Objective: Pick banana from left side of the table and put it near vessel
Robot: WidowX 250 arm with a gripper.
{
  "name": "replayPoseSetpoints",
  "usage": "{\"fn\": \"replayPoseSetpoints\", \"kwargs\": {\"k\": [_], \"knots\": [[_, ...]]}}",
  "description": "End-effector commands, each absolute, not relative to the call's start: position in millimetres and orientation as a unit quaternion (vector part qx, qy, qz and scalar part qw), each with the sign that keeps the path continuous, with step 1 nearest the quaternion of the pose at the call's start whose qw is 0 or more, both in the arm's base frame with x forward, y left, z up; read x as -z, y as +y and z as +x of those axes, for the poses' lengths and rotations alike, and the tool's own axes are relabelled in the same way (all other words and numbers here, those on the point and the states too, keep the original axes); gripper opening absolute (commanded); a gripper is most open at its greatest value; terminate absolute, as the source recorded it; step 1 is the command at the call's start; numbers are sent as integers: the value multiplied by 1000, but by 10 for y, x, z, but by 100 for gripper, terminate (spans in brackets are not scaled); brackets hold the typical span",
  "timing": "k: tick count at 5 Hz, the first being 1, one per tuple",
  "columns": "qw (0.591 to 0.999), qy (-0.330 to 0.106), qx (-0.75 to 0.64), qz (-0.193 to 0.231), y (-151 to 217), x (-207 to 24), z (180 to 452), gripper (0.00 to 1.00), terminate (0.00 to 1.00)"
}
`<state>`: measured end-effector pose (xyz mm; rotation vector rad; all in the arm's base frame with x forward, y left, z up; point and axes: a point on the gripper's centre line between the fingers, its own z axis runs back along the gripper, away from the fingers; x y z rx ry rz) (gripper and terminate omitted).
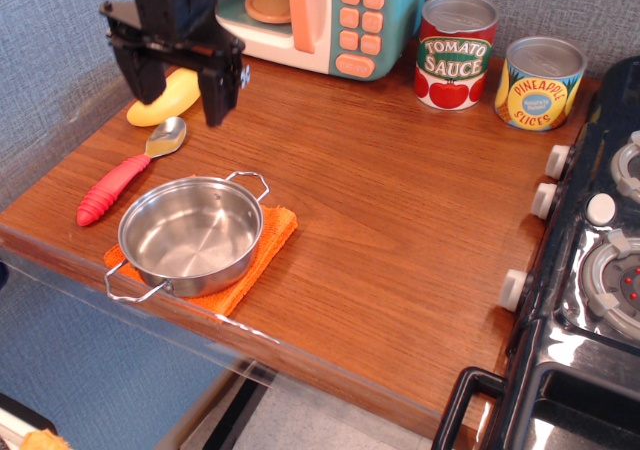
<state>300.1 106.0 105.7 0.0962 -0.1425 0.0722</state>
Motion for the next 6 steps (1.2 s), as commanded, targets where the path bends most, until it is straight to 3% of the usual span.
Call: {"fn": "replayPoseSetpoints", "kwargs": {"k": [1,2,4,6], "knots": [[982,-93,-132,93,1775,-1139,3622,100,0],[975,-83,-169,120,2052,-1004,3759,100,0],[974,-50,-195,100,2197,-610,3938,100,0],[977,-27,-200,72,2206,-336,3940,100,0]]}}
